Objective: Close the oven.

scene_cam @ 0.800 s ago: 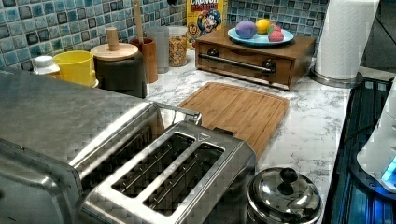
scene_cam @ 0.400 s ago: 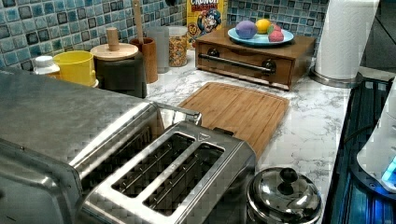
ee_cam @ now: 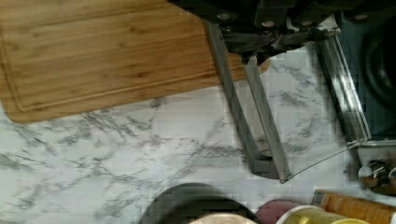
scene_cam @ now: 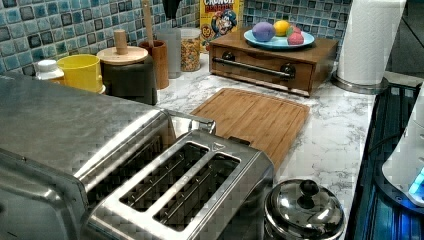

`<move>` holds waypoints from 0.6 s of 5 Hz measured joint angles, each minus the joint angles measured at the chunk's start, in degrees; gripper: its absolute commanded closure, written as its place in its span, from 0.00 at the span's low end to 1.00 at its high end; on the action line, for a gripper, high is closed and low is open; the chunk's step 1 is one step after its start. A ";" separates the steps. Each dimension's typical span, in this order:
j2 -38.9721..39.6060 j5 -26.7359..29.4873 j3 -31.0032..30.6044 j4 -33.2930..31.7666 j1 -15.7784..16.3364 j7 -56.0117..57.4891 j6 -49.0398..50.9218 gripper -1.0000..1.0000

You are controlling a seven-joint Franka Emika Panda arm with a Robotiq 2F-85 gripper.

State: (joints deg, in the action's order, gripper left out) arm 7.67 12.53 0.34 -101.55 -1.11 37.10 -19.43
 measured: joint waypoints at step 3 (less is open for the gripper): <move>9.85 16.25 5.34 -0.22 -6.10 33.29 4.83 1.00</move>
State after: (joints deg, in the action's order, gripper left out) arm 17.51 28.79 5.68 -101.78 -7.20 70.39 -14.60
